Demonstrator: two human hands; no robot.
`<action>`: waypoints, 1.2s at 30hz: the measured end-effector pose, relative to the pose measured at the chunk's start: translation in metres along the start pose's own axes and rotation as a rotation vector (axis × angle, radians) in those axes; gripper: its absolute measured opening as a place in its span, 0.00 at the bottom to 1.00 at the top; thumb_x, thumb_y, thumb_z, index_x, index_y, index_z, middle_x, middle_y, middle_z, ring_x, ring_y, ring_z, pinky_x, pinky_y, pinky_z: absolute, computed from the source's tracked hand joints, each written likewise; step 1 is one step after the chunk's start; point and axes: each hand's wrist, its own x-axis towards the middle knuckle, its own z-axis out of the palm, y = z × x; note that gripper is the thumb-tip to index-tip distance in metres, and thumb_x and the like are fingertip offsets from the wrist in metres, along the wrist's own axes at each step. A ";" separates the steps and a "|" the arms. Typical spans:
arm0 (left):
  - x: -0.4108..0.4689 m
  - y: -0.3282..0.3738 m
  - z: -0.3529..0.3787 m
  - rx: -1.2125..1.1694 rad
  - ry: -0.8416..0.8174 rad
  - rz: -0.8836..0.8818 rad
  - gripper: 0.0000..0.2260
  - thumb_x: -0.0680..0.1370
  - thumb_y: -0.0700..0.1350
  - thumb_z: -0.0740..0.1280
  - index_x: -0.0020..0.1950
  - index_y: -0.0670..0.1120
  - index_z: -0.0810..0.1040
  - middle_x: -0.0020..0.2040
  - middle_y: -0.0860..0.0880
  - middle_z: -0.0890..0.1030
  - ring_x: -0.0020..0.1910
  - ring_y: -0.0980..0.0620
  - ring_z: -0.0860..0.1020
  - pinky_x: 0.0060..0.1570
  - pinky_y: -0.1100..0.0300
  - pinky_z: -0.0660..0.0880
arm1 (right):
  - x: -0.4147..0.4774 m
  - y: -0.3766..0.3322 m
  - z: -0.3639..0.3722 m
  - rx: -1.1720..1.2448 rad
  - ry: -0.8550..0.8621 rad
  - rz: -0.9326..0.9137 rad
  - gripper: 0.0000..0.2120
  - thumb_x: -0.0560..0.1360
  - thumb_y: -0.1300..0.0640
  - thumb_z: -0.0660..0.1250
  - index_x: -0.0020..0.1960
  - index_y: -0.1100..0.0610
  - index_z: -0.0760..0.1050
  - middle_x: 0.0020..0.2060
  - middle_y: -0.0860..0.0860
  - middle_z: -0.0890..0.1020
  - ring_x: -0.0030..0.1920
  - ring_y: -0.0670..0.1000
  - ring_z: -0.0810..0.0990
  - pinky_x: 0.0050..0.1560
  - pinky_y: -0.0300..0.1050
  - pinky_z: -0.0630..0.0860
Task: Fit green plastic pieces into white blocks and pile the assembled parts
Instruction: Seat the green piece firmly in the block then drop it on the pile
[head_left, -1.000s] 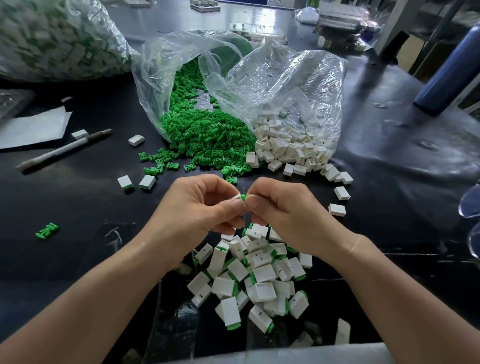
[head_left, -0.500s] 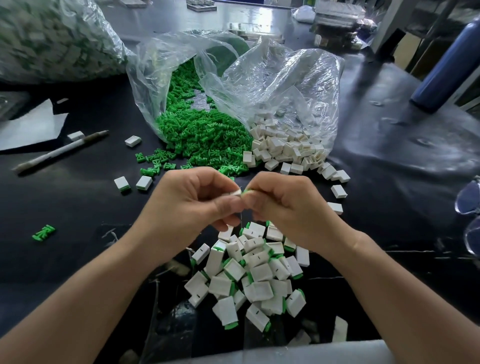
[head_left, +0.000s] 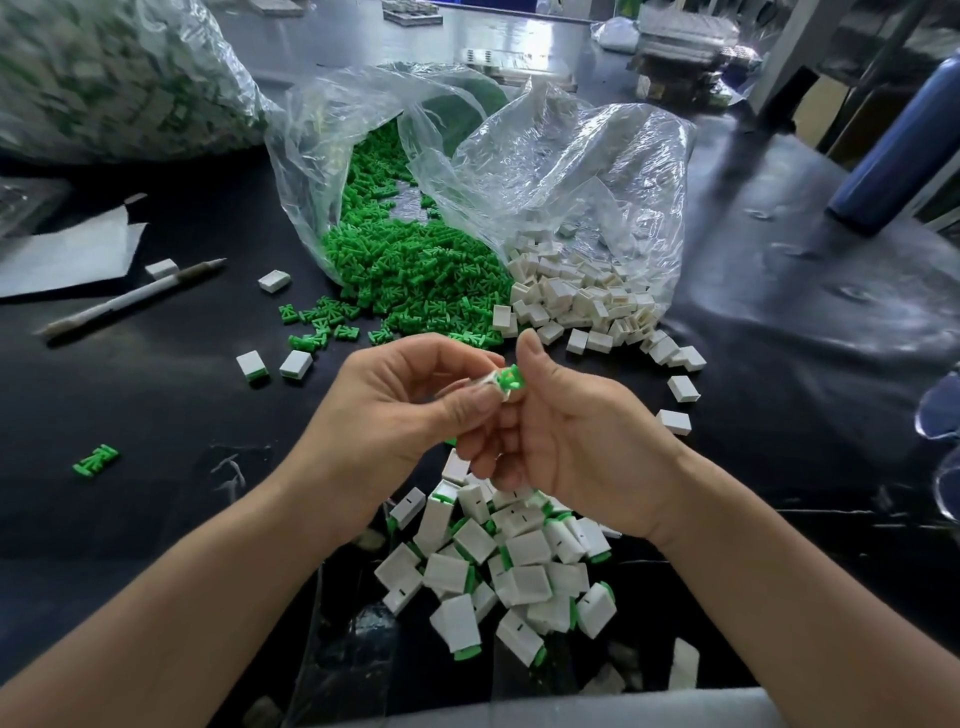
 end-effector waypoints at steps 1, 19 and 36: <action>0.000 0.000 0.000 0.005 -0.011 0.003 0.05 0.63 0.40 0.69 0.37 0.44 0.83 0.35 0.47 0.82 0.31 0.48 0.76 0.32 0.63 0.77 | 0.000 0.000 0.001 0.005 0.015 0.003 0.22 0.70 0.40 0.52 0.40 0.57 0.76 0.30 0.51 0.78 0.30 0.46 0.75 0.30 0.35 0.71; 0.000 0.002 0.003 -0.018 0.007 0.007 0.09 0.67 0.34 0.67 0.45 0.32 0.79 0.38 0.32 0.80 0.32 0.34 0.78 0.38 0.43 0.80 | -0.001 0.001 -0.003 -0.112 0.066 -0.037 0.19 0.69 0.44 0.55 0.42 0.59 0.72 0.27 0.48 0.72 0.29 0.45 0.67 0.30 0.36 0.64; -0.001 0.004 0.003 -0.011 0.031 -0.028 0.12 0.63 0.35 0.67 0.43 0.31 0.78 0.34 0.40 0.82 0.29 0.42 0.76 0.32 0.55 0.79 | -0.002 0.002 0.000 -0.421 0.114 -0.068 0.30 0.69 0.41 0.53 0.50 0.68 0.73 0.29 0.46 0.76 0.30 0.43 0.72 0.32 0.34 0.68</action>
